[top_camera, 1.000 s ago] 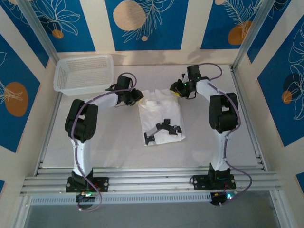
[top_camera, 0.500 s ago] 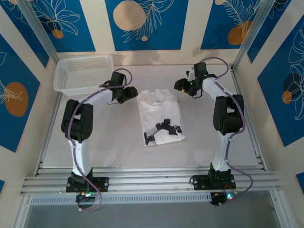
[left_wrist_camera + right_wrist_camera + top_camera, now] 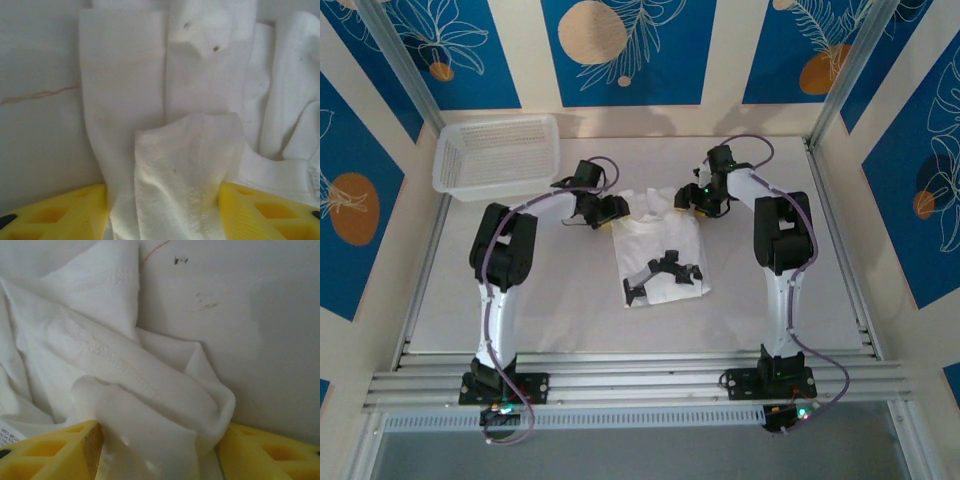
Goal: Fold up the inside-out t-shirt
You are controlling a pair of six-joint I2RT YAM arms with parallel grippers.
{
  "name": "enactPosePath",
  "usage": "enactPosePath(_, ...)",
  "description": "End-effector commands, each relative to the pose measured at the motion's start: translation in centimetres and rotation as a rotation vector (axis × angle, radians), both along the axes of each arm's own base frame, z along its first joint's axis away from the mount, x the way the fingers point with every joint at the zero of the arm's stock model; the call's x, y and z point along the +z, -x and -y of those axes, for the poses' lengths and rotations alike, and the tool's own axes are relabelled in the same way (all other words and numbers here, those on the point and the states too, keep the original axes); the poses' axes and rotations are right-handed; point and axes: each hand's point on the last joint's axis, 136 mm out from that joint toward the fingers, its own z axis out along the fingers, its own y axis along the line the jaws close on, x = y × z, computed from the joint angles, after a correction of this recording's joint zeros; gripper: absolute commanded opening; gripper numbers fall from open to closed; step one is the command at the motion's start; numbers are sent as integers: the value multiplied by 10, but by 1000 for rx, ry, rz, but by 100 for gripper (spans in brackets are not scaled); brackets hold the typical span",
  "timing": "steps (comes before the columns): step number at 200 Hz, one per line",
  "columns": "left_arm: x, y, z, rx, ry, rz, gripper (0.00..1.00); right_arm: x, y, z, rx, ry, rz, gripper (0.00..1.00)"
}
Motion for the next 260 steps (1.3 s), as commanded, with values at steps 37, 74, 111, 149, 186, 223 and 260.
enactPosePath(37, -14, 4, 29, 1, 115, -49, 43, -13, 7, -10, 22, -31, -56, 54)
enactPosePath(74, -19, 2, 27, 4, 81, -72, 15, -8, 9, -13, 16, -51, -83, 56)
enactPosePath(111, -18, 2, 27, -11, 70, -69, 0, 24, 8, -5, -40, -73, 14, 65)
enactPosePath(149, -15, 2, 26, -24, 57, -64, 0, 18, 15, 23, -104, -1, 45, 68)
enactPosePath(186, -13, 1, 29, -30, 74, -60, 0, -6, 24, 13, -76, -34, -22, 65)
enactPosePath(223, -9, -1, 31, -36, 84, -53, 0, -9, 15, 2, -44, -25, -43, 59)
enactPosePath(260, -4, -2, 35, -43, 114, -47, 0, -11, 9, -11, -25, -95, -80, 35)
